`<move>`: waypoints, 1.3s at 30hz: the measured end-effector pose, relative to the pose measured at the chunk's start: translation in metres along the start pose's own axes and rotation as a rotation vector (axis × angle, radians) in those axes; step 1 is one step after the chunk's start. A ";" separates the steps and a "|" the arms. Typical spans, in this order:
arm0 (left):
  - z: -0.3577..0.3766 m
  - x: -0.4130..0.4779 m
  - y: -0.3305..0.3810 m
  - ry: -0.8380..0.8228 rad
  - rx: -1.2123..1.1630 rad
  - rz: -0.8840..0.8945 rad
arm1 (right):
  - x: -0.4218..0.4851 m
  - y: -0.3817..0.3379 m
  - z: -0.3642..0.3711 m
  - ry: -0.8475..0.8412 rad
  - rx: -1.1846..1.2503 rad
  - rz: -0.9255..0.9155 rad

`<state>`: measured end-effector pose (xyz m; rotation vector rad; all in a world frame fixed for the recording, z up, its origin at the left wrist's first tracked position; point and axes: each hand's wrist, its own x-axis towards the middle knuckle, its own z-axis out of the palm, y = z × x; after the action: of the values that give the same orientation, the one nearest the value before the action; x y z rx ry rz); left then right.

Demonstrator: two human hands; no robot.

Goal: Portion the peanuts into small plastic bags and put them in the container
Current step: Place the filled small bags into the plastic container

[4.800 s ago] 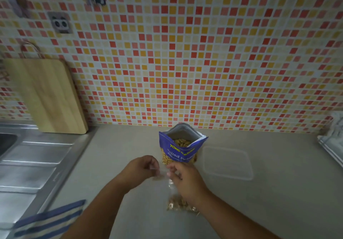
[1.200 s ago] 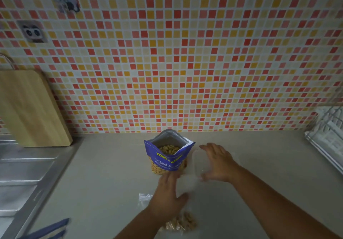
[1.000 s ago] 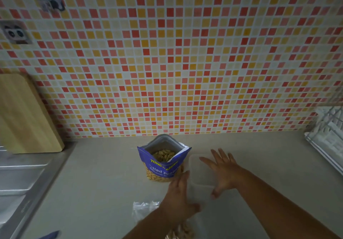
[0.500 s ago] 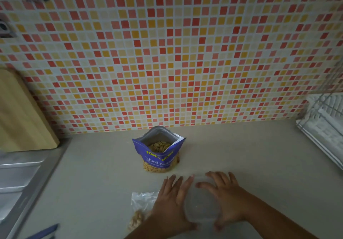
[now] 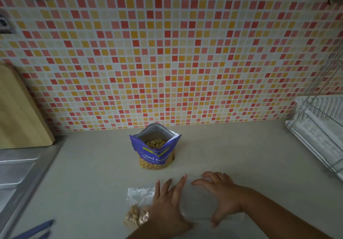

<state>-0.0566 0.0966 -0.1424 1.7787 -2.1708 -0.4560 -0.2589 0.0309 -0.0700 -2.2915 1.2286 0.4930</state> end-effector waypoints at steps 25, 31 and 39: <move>0.013 0.007 -0.009 0.126 -0.010 0.061 | 0.099 0.027 -0.023 0.141 0.140 0.335; 0.017 0.003 -0.015 0.169 0.058 0.087 | 0.099 0.020 -0.022 0.206 0.107 0.301; -0.036 -0.001 -0.078 0.453 -0.165 -0.154 | 0.081 -0.054 -0.025 0.242 0.214 0.096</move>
<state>0.0284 0.0812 -0.1428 1.7596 -1.6508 -0.2275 -0.1681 -0.0119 -0.0791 -2.1626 1.4359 0.1096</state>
